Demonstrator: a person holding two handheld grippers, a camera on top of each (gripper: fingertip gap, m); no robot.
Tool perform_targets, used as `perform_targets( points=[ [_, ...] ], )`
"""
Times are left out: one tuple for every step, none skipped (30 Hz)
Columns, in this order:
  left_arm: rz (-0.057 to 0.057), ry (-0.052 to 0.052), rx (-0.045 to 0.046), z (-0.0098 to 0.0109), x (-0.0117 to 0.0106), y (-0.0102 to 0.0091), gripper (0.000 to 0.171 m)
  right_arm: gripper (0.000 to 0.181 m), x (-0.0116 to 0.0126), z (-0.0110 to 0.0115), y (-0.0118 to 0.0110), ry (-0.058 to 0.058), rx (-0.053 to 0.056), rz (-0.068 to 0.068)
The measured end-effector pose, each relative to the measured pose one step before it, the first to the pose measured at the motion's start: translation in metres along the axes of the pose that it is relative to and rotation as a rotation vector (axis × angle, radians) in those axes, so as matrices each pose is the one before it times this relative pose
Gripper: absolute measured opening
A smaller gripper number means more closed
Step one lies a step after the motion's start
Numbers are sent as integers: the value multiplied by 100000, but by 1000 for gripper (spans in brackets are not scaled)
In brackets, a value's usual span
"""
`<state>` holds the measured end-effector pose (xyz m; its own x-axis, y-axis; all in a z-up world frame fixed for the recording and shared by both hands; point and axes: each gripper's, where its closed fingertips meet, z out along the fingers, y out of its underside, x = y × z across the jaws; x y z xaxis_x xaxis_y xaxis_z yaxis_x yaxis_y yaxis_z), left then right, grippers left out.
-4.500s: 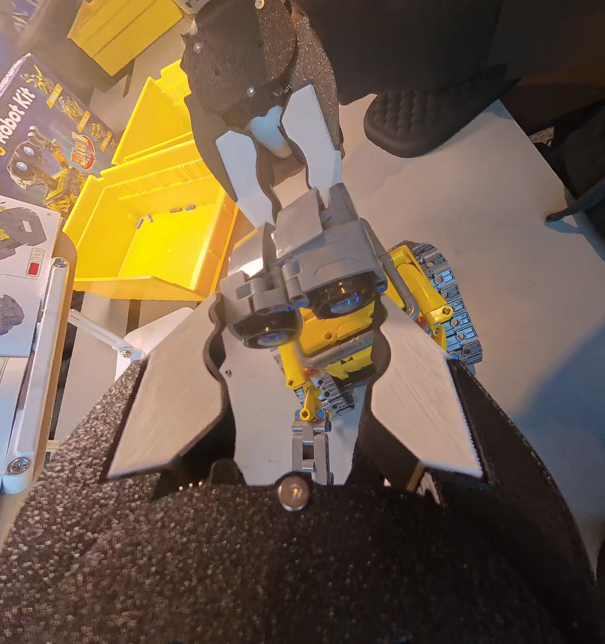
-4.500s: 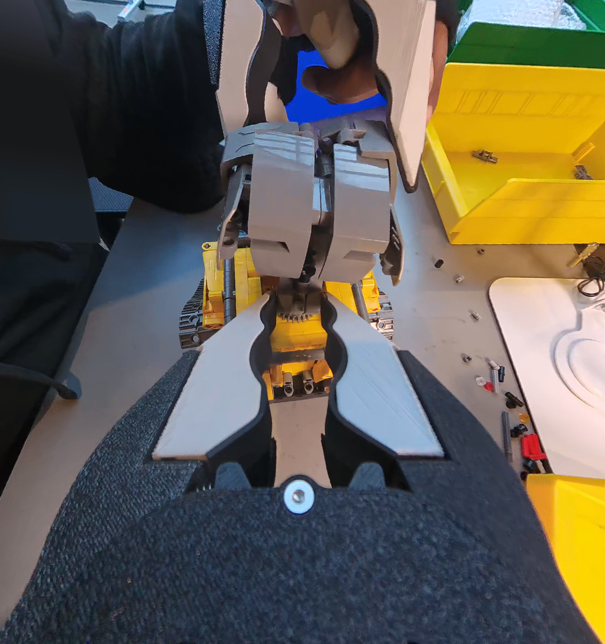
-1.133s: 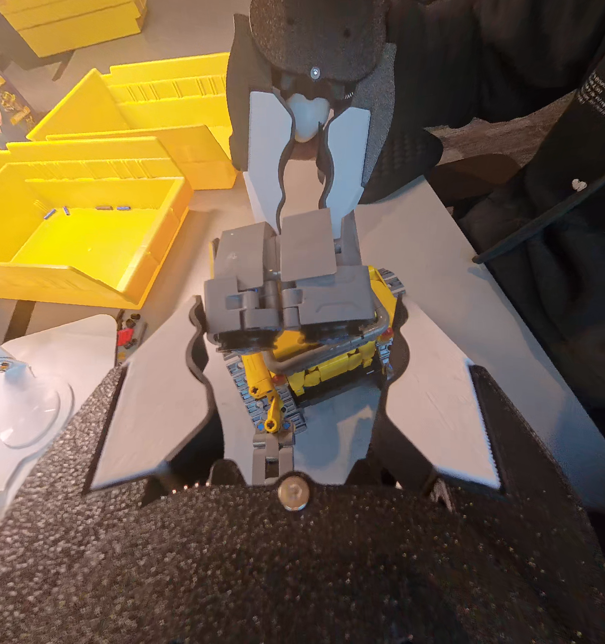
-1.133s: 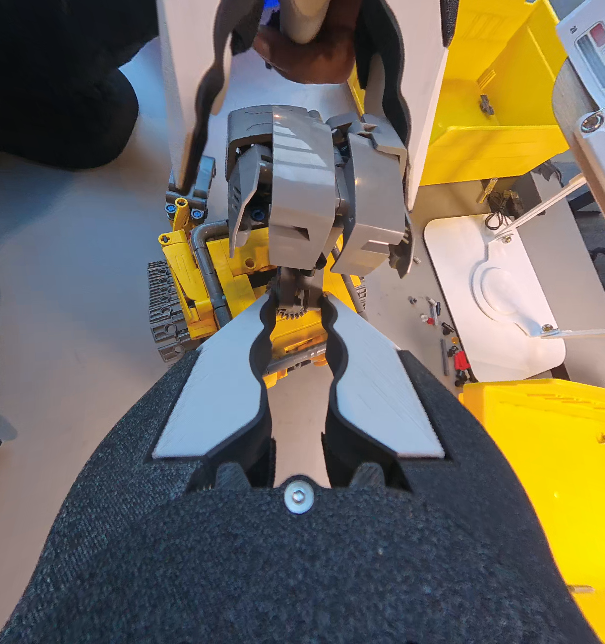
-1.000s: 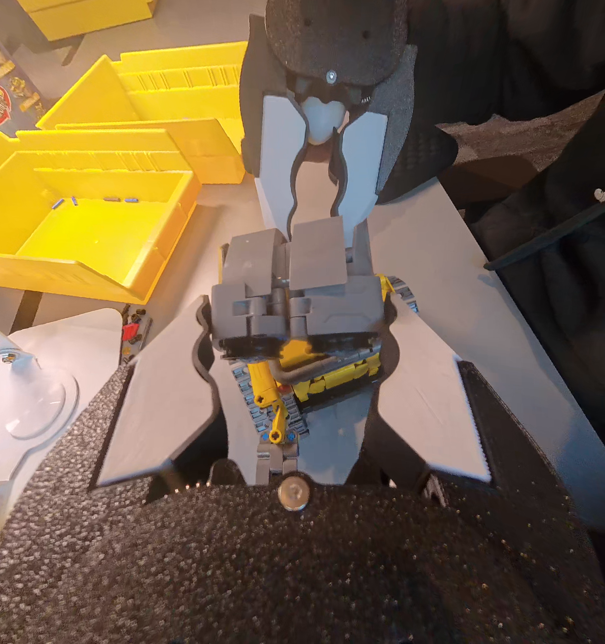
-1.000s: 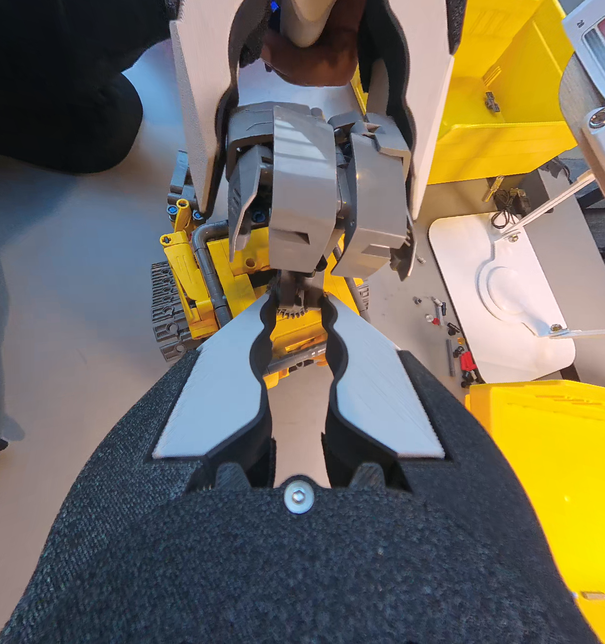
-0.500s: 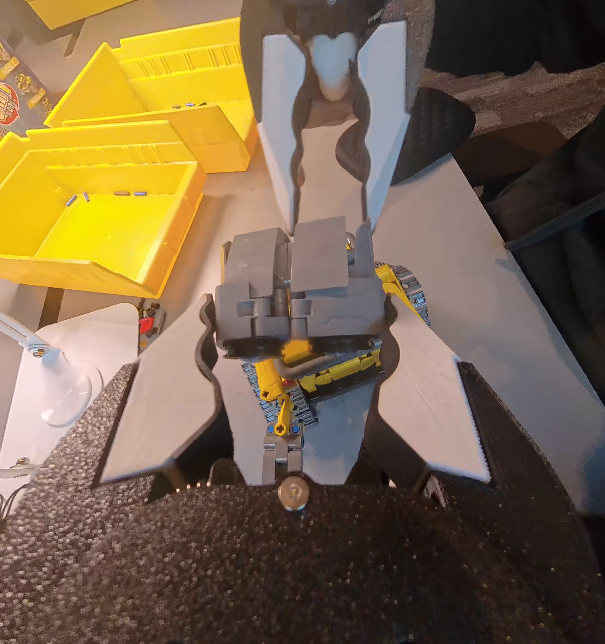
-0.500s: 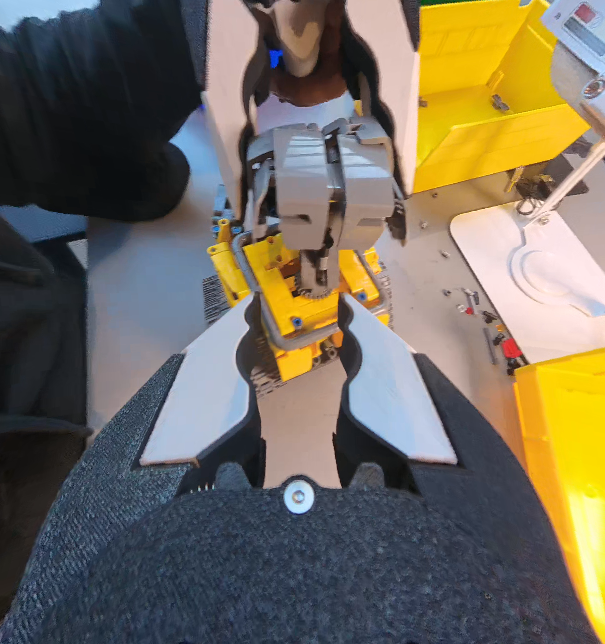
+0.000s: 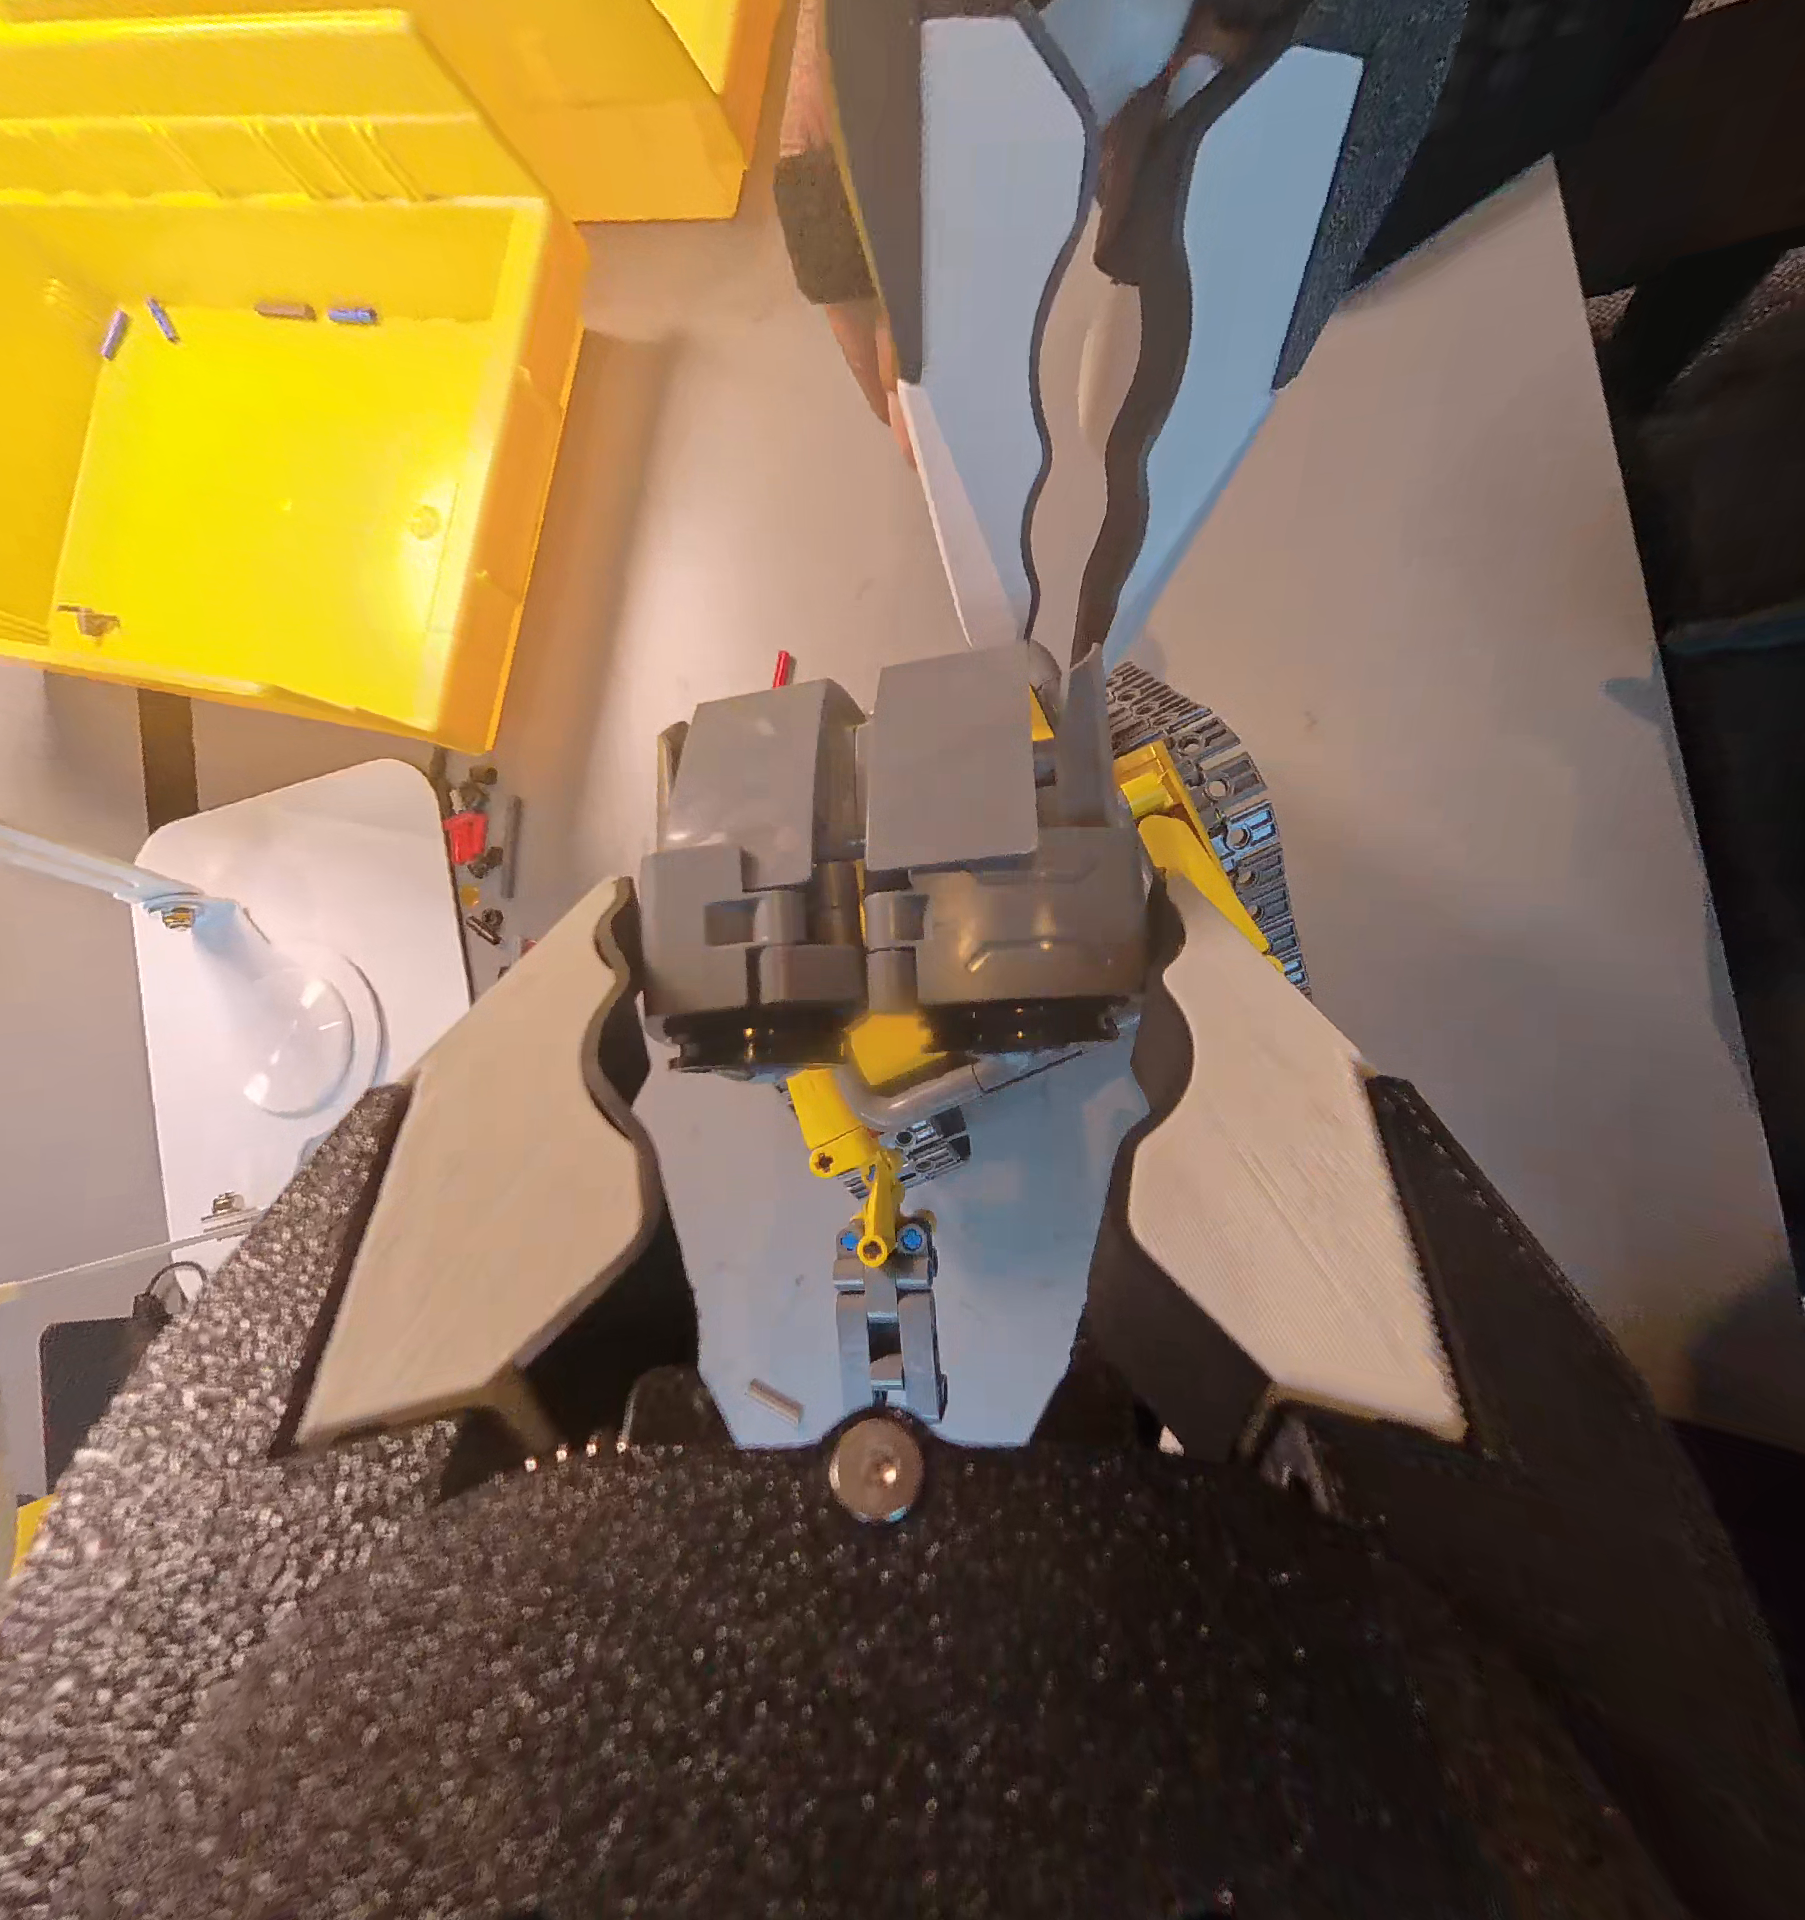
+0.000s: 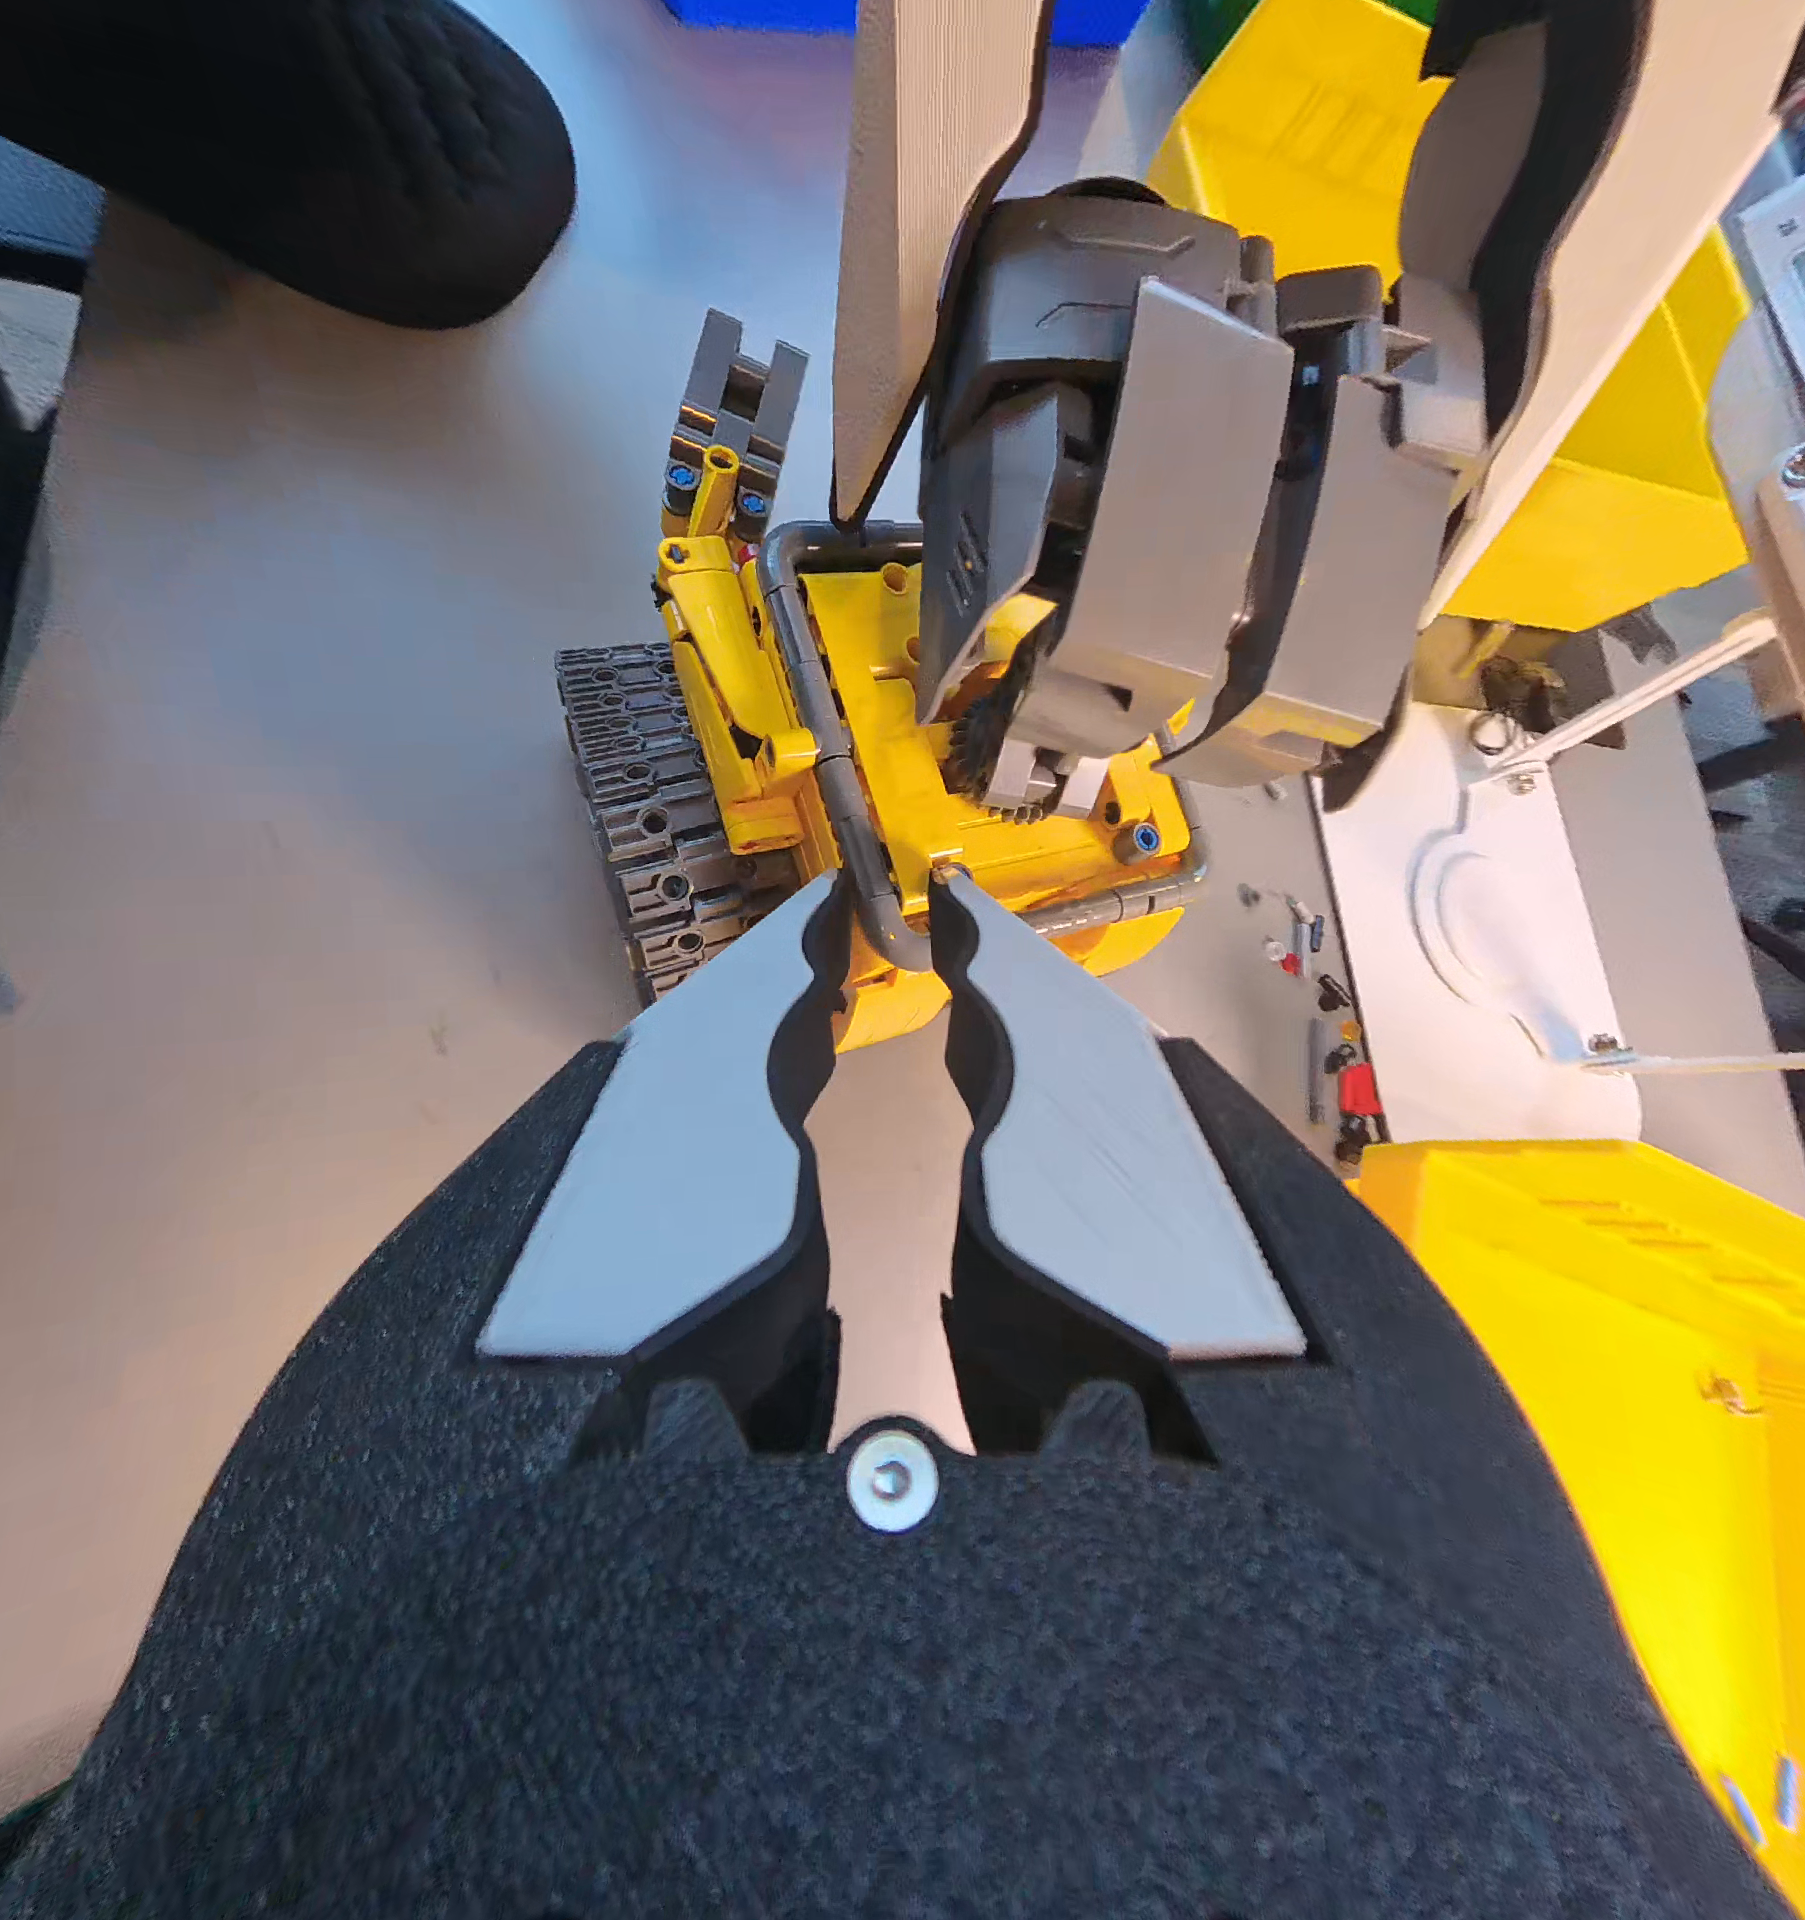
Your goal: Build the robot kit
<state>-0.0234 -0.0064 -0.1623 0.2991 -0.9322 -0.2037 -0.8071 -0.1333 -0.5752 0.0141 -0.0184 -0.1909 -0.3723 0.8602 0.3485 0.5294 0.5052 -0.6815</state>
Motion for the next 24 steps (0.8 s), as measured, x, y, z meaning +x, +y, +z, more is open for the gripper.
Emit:
perform_targets(
  points=[
    [208, 871, -740, 31, -64, -143, 95, 14, 14, -15, -8, -1957, 1313, 589],
    [271, 616, -588, 33, -57, -138, 95, 14, -147, -34, 112, -1542, 1252, 924],
    [215, 367, -524, 28, -32, -119, 95, 14, 84, -9, 48, -1139, 1051, 1395],
    [130, 186, -257, 22, -3, -105, 95, 14, 68, -23, 70, -790, 863, 1522],
    [166, -98, -100, 28, -6, -43, 95, 15, -17, -33, -17, -496, 542, 1253],
    [203, -315, 91, 28, -1, 8, 95, 16, -81, -43, 19, -599, 66, 1089],
    [31, -286, 529, 41, -13, 36, 95, 19, -106, -62, 22, -726, -423, 1364],
    [-258, -100, 797, 61, 7, 39, 95, 21, -65, -115, -47, -300, -285, 1321],
    [-417, 24, 821, 77, 14, 75, 95, 22, -3, -192, -275, 533, 1160, 1350],
    [-261, -159, 1293, 84, 16, 45, 95, 23, 61, -226, -445, 430, 1959, 1796],
    [-202, -282, 2111, 52, 26, -52, 95, 23, -66, -203, -343, 415, 1109, 2218],
    [-203, -306, 2038, -9, 30, 2, 95, 24, -84, -68, 32, 899, -1286, 1518],
    [-199, -445, 1533, -48, -12, 75, 95, 26, -151, 66, 375, 1336, -3079, -564],
    [-340, -351, 1165, -37, 9, 76, 95, 26, -15, 174, 670, 2974, -4525, -2519],
    [-198, -279, 922, -6, -5, 24, 95, 24, 174, 231, 762, 3824, -4621, -3439],
    [-92, -176, 592, 19, 11, -35, 95, 17, 316, -10, -125, 3718, 1389, -2870],
    [-116, -139, 94, 25, -9, -65, 95, 14, 10, -4, 14, -445, 517, -536],
    [-194, -297, -430, 30, -32, -68, 95, 14, 48, 7, 11, -1915, 699, 1402],
    [-205, -561, -764, 21, -15, -55, 95, 14, 18, 10, -12, -2290, 779, 1132],
    [19, -988, -862, 31, -27, -53, 95, 14, 72, -7, 28, -1812, 547, 459],
    [207, -1086, -804, 38, -1, -23, 95, 14, 57, -66, 69, -1939, 34, 1526],
    [349, -913, -549, 18, 36, -10, 95, 13, 26, -170, 29, -2487, -352, 3031],
    [174, -761, -405, -6, 22, -23, 95, 15, 93, -318, -413, -1620, 2116, 3768],
    [-204, -438, -531, -12, 4, 24, 95, 18, 42, -413, -792, -1186, 4344, 3730]
  ],
)
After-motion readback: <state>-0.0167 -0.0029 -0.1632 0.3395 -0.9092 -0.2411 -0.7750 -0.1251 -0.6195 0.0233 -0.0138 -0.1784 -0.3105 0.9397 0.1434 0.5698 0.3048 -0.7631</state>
